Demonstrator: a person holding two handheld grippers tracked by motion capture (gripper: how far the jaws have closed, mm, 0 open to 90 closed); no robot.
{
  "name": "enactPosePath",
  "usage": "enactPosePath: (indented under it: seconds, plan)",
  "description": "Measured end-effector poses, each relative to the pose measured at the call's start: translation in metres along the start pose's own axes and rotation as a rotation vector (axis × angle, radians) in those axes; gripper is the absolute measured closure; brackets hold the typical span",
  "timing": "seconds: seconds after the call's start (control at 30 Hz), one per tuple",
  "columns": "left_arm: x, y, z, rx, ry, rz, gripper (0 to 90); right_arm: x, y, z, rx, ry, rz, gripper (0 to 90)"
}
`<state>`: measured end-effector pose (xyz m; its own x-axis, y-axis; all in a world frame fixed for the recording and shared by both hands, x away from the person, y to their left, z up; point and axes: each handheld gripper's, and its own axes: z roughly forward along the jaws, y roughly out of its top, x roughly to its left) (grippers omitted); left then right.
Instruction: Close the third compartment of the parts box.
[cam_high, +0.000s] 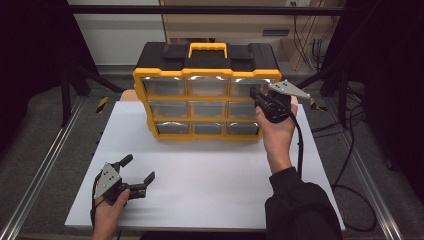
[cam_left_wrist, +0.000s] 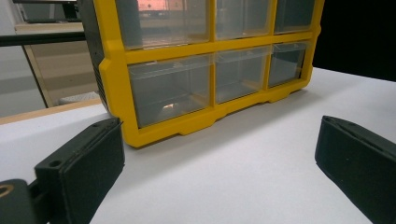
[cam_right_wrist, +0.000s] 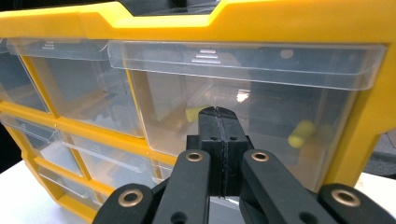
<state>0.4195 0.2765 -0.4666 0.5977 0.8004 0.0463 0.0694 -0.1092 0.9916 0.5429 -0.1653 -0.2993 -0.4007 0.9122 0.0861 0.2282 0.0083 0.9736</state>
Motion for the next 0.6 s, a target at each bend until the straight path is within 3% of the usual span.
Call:
enactPosePath:
  seconds: [0.6]
  plan:
    - [0.0015, 0.0004, -0.0008, -0.004, 0.003, -0.003, 0.9, 0.0002, 0.0008, 0.0036, -0.007, -0.007, -0.002, 90.0]
